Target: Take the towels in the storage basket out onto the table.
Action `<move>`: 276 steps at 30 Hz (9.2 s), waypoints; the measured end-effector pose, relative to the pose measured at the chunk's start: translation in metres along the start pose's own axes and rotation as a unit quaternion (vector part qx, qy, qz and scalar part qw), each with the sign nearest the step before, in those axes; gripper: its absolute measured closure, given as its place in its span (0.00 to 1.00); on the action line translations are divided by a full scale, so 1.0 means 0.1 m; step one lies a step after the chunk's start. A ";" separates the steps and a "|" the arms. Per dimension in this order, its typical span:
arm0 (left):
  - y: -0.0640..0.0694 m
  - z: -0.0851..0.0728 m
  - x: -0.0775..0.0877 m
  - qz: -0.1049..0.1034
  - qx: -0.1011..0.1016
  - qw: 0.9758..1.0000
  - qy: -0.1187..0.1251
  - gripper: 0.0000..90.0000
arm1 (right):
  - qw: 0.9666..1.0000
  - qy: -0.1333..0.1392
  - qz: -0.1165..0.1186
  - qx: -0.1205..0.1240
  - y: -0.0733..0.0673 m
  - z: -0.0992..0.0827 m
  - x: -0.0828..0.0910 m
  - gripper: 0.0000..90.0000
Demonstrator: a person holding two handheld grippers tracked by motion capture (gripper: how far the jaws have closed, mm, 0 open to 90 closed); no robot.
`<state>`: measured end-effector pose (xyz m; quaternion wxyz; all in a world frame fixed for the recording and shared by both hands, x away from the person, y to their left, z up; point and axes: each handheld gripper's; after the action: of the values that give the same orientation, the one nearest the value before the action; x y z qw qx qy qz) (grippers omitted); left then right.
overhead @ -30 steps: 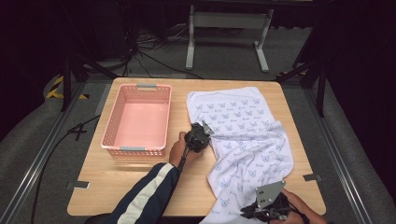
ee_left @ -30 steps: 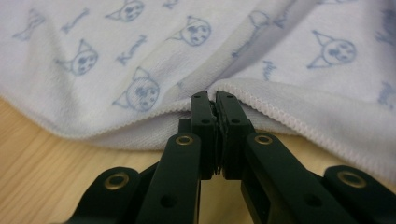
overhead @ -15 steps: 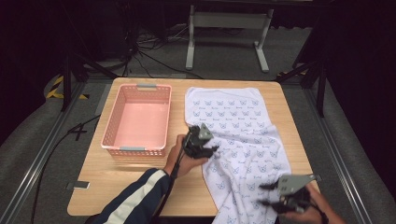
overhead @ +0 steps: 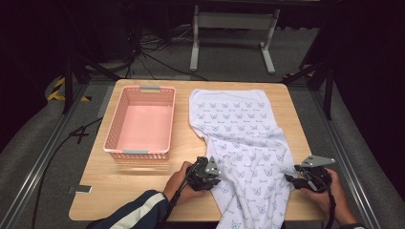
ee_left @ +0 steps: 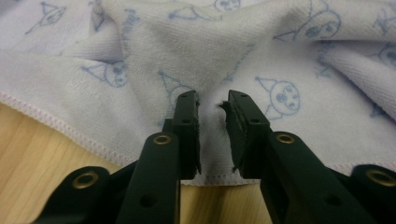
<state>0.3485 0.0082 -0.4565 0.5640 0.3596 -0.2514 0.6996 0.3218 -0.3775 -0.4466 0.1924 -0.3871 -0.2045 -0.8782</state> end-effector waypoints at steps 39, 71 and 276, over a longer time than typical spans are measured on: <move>0.17 -0.34 0.25 0.006 0.007 1.000 -0.009 0.74 | 1.000 0.009 0.002 -0.027 0.06 -0.04 -0.03 0.45; 0.70 0.05 0.16 -0.071 -0.081 0.993 0.045 0.51 | 0.995 0.067 0.066 0.037 -0.02 0.05 0.14 0.59; -0.07 0.21 -0.17 -0.021 0.045 0.999 0.019 0.71 | 0.971 0.086 0.142 0.173 -0.54 0.78 0.05 0.74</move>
<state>0.3619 -0.0169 -0.4574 0.5666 0.3768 -0.2010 0.7047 0.3382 -0.2932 -0.4063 0.3963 -0.2959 -0.2785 -0.8233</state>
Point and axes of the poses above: each handheld gripper's, and its own axes: x roughly backward along the jaws, z roughly out of its top, y roughly to its right, and after that the axes turned 6 degrees about -z, right-handed
